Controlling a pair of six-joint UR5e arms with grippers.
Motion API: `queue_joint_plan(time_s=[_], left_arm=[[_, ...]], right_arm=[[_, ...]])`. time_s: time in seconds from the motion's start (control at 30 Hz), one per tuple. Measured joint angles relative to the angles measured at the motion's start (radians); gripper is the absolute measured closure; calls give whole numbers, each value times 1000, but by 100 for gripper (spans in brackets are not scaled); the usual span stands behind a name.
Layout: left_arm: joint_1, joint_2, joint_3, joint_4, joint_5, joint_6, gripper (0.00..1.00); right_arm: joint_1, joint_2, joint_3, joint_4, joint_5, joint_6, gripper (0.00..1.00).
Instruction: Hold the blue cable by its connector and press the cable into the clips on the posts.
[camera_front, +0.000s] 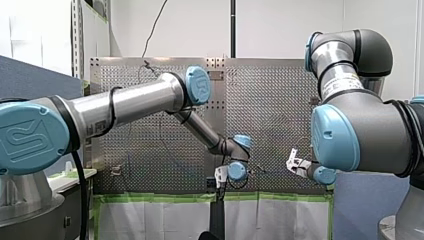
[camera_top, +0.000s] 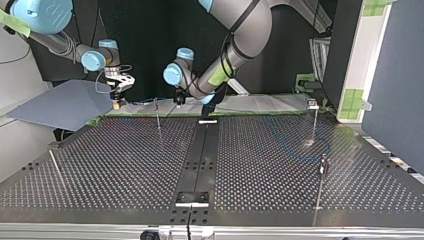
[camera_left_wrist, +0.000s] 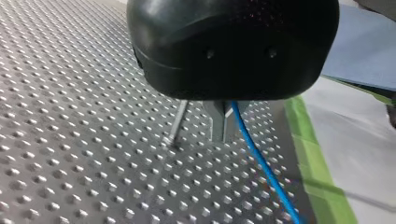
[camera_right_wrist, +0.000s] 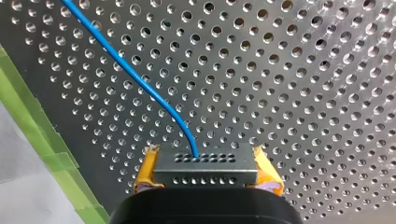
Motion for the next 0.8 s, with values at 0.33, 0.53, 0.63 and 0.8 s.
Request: queue_joint_plan(time_s=[0.33,0.53,0.63,0.8], left_arm=[[30,-24,85,-51,43,-7,100],[39,-24,97,-56,48,-8,100],[41,-25,98,-62,48,-8,100],[44,-25,99,-78,46,-4,100]], right_arm=[[0,0,-12,-2,5,0,100],[-1,0,-23,-3,12,0,100],[-5,0,-28,-3,15,1,100],[-11,0,-40,-3,16,6,100]])
